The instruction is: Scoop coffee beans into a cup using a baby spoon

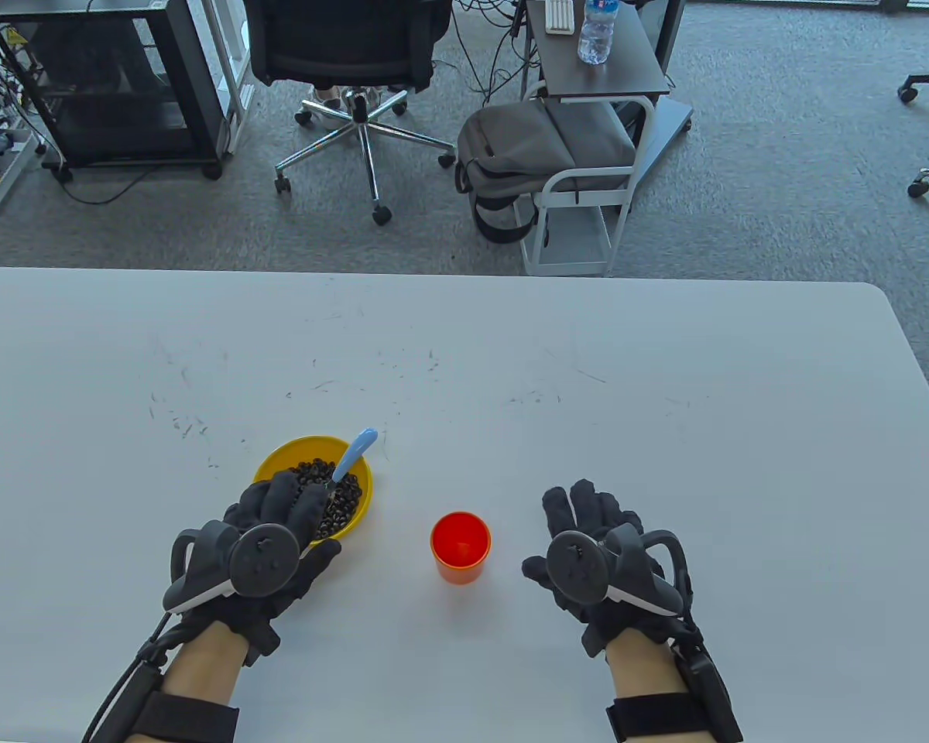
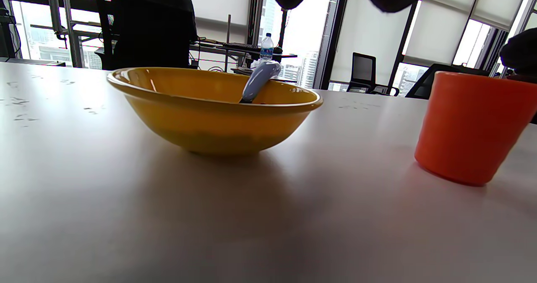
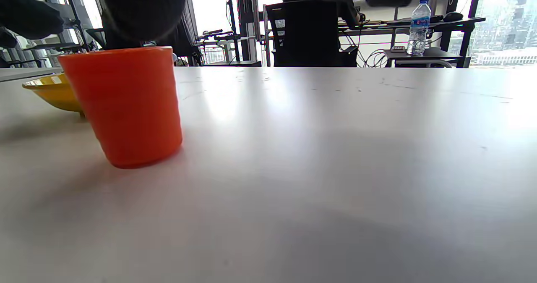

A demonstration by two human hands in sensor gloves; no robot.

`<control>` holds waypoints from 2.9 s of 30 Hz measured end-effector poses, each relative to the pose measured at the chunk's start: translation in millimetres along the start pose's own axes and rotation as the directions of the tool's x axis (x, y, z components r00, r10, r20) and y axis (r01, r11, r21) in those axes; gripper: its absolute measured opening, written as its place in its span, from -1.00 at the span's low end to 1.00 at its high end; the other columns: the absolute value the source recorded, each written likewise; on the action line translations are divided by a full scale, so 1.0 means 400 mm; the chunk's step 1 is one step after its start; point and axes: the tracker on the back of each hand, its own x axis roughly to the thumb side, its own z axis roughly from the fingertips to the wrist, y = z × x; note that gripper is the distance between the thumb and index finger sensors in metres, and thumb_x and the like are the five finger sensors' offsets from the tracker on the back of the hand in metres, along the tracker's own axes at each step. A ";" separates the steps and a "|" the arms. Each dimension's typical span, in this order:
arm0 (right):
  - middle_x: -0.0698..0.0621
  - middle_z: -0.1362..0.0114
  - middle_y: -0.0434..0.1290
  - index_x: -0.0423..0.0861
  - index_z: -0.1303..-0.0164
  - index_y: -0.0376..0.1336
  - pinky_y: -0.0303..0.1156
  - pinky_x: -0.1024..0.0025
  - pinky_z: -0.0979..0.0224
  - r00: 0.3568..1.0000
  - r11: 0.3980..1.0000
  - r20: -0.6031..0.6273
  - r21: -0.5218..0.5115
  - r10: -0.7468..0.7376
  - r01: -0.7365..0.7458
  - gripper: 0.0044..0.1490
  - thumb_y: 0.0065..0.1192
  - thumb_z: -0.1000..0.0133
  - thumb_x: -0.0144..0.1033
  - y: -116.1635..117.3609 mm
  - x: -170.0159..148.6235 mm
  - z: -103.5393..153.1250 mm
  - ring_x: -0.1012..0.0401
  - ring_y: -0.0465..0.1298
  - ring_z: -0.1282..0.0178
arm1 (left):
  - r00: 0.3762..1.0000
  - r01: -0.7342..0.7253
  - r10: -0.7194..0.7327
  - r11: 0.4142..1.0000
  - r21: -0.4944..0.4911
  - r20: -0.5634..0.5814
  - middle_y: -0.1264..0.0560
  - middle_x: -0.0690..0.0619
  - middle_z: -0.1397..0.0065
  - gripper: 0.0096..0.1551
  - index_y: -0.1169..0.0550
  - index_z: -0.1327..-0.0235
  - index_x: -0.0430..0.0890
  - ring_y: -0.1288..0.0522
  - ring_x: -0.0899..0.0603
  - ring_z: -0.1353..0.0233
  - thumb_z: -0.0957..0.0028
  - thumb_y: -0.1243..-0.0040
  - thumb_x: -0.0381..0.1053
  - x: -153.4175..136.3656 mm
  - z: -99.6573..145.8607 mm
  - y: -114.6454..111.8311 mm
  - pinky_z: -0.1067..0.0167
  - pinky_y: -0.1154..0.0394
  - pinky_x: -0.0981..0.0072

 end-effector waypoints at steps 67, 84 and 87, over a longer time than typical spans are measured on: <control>-0.56 -0.64 -0.16 -0.33 -0.65 -0.19 0.06 -0.53 -0.38 1.000 0.995 -0.004 0.100 -0.010 0.010 0.15 0.14 -0.19 0.19 0.014 -0.020 -0.020 -0.53 0.00 -0.49 | 0.995 0.092 -0.091 0.996 0.018 -0.038 -0.36 -0.34 -0.46 -0.37 -0.31 -0.56 -0.28 -0.44 -0.43 -0.33 -0.28 -0.16 -0.11 0.005 -0.310 0.091 -0.26 -0.36 -0.42; -0.56 -0.63 -0.15 -0.33 -0.65 -0.18 0.07 -0.53 -0.38 0.998 0.997 0.033 0.064 -0.047 0.045 0.14 0.13 -0.20 0.18 -0.003 -0.010 -0.010 -0.53 0.02 -0.49 | 0.982 0.085 -0.060 0.987 0.133 -0.181 -0.50 -0.32 -0.32 -0.43 -0.39 -0.45 -0.33 -0.59 -0.36 -0.14 -0.27 -0.16 -0.10 -0.073 -0.041 0.094 -0.17 -0.49 -0.32; -0.56 -0.64 -0.15 -0.33 -0.65 -0.18 0.07 -0.53 -0.38 0.998 0.997 0.031 0.059 -0.048 0.046 0.14 0.13 -0.20 0.18 -0.004 -0.013 -0.010 -0.53 0.02 -0.49 | 0.967 0.001 0.038 0.988 0.153 -0.251 -0.50 -0.35 -0.31 -0.46 -0.41 -0.45 -0.36 -0.59 -0.37 -0.13 -0.29 -0.08 -0.14 -0.100 -0.016 0.062 -0.14 -0.49 -0.34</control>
